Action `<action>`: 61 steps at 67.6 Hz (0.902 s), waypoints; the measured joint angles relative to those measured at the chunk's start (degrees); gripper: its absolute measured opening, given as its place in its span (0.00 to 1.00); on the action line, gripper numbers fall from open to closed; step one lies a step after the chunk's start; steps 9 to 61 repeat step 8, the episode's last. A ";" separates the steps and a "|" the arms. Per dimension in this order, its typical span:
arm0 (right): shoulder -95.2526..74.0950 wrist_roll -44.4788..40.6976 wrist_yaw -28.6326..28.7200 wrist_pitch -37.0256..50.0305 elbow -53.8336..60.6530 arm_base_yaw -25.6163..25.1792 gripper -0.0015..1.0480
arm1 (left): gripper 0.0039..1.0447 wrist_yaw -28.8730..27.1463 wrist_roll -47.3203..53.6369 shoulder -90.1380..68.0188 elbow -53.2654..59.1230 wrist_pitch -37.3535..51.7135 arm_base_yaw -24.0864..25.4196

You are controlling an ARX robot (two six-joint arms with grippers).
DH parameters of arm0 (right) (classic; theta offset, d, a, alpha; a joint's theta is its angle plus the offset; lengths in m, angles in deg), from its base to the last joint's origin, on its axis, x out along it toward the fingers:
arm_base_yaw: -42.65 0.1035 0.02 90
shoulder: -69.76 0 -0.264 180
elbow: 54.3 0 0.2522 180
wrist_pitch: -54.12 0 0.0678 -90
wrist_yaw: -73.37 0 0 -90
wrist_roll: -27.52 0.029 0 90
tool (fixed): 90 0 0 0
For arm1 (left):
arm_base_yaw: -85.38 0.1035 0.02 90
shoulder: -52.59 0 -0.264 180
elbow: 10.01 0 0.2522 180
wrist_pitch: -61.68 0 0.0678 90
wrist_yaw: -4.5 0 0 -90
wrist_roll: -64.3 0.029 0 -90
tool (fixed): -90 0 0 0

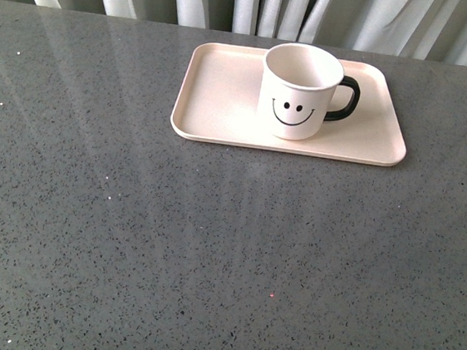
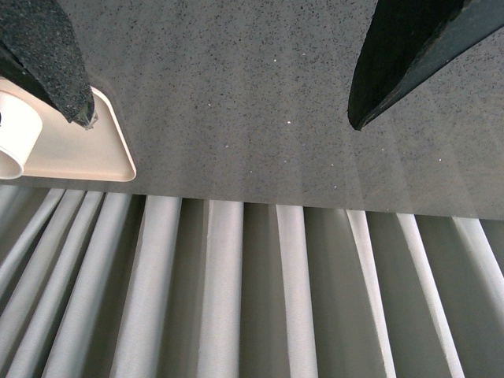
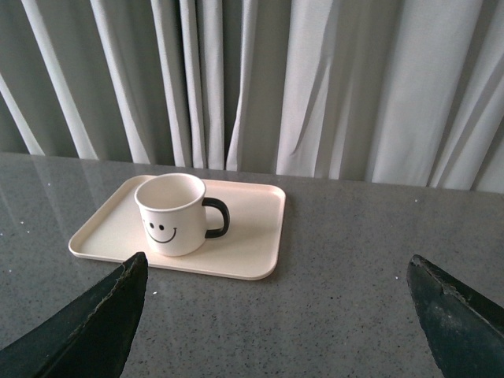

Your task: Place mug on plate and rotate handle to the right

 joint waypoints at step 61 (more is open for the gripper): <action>0.00 0.00 0.00 0.00 0.00 0.00 0.91 | 0.91 0.00 0.00 0.00 0.00 0.00 0.00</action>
